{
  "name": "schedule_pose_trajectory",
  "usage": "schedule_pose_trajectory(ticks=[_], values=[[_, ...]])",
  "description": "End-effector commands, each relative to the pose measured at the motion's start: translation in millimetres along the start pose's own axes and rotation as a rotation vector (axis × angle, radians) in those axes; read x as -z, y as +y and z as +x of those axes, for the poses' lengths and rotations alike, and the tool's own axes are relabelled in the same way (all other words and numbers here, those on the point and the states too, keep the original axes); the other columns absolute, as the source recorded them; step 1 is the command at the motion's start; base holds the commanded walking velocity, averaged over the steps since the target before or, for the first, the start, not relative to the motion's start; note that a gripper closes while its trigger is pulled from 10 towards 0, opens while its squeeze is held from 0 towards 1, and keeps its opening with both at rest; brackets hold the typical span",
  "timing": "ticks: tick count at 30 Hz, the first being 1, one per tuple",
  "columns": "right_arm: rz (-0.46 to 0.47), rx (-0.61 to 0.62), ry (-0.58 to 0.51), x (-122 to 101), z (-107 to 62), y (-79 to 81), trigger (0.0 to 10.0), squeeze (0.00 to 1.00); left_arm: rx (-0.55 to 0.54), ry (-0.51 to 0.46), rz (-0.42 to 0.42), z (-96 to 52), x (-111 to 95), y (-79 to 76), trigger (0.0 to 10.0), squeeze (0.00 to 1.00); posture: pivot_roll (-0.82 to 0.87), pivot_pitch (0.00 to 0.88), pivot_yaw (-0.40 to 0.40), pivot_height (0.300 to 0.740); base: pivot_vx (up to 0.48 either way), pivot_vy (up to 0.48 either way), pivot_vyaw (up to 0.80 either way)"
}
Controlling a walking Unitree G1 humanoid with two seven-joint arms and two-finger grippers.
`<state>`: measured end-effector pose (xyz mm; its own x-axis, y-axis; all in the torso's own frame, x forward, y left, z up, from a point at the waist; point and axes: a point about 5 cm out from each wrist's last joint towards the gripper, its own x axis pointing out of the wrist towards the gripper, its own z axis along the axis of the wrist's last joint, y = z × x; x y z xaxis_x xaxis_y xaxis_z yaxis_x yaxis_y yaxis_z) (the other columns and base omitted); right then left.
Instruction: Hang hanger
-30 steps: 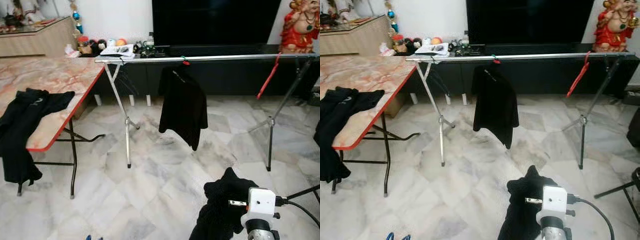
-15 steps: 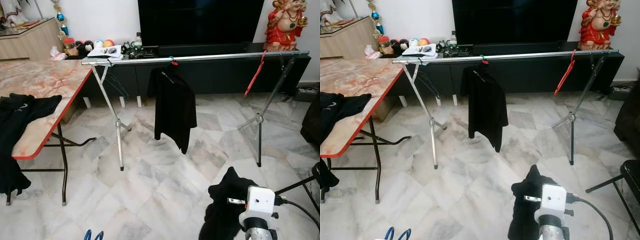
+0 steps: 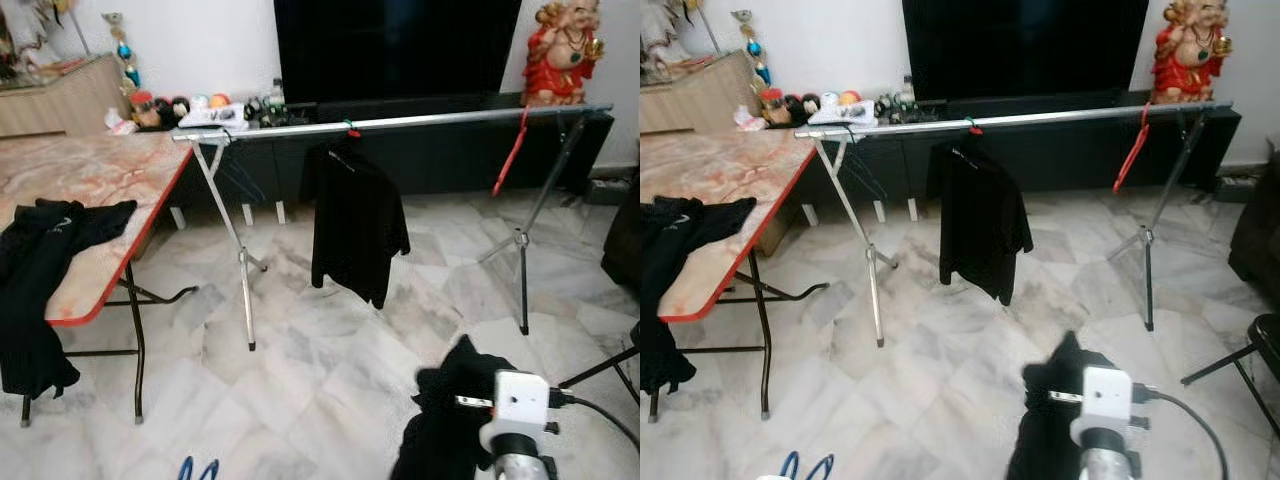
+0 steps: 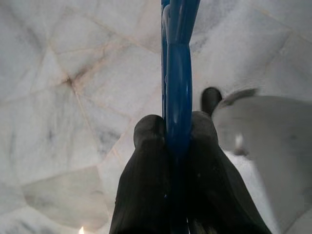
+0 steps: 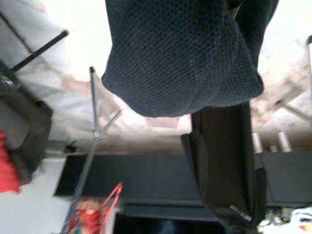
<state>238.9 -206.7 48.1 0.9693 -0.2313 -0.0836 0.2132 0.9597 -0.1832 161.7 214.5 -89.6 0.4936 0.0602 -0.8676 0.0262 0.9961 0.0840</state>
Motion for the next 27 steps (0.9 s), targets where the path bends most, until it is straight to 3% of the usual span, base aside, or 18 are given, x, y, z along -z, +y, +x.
schedule_pose_trajectory(ticks=[1, 6, 27], values=[[0.018, -0.027, -0.058, -14.1, 4.3, 11.1, 10.0, 0.00, -0.026, 0.025, -0.003, -1.7, 5.3, 9.9, 10.0, 0.00, 0.04, 0.000, 0.064, 0.740, 0.000, 0.292, 0.00], [0.018, -0.033, -0.061, -15.2, 5.1, 13.6, 10.0, 0.00, -0.026, 0.030, -0.006, -2.0, 7.0, 10.1, 10.0, 0.00, 0.04, 0.000, 0.064, 0.740, 0.000, 0.290, 0.41], [0.016, -0.038, -0.066, -17.3, 9.3, 15.5, 10.0, 0.00, -0.029, 0.035, -0.016, -1.9, 7.3, 10.3, 10.0, 0.00, 0.04, 0.000, 0.066, 0.740, 0.000, 0.292, 0.00]])
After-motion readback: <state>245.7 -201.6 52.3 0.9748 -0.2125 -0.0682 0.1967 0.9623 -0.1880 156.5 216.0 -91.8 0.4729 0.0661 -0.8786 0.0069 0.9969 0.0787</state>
